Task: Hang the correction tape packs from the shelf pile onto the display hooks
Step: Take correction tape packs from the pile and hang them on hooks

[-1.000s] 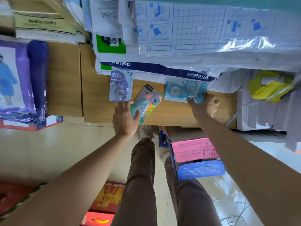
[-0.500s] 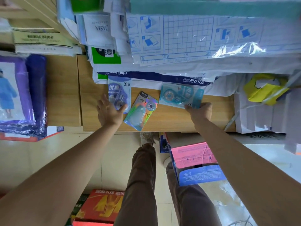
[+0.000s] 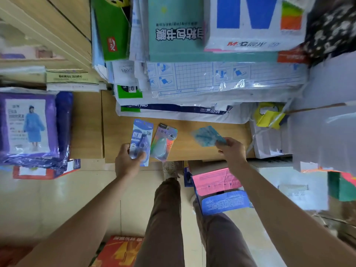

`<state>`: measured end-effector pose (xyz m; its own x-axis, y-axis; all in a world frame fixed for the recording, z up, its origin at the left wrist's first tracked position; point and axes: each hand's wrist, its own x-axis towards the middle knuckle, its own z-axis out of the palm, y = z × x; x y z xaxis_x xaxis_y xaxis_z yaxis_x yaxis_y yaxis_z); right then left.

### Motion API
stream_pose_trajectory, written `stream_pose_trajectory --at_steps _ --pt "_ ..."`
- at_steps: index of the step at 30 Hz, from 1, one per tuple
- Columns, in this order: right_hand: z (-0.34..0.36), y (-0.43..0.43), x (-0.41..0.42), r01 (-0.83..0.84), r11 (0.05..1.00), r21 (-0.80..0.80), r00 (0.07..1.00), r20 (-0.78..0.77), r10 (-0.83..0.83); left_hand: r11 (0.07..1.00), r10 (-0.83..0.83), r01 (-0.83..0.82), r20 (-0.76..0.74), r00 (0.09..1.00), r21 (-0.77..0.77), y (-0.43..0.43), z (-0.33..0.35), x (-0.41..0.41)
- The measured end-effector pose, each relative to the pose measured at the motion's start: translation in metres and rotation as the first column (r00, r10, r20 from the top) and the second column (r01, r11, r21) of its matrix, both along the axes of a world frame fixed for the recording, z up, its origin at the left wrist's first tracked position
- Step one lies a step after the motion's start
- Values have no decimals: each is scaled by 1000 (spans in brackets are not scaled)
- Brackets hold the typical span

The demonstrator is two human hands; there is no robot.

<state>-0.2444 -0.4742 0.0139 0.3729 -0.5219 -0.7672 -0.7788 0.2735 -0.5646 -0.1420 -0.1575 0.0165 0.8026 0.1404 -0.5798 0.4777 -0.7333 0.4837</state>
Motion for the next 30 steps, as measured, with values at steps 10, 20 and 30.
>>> stream_pose_trajectory --at_steps 10,20,30 --pt "158 -10 -16 -351 921 -169 927 76 367 946 -44 51 29 999 -319 -46 150 -54" --pt "291 -19 -29 -319 866 -384 823 342 455 876 -22 155 283 959 -457 -83 290 -42" --pt "449 -55 -4 -145 870 -471 645 622 444 800 24 346 602 798 -490 -113 433 7"
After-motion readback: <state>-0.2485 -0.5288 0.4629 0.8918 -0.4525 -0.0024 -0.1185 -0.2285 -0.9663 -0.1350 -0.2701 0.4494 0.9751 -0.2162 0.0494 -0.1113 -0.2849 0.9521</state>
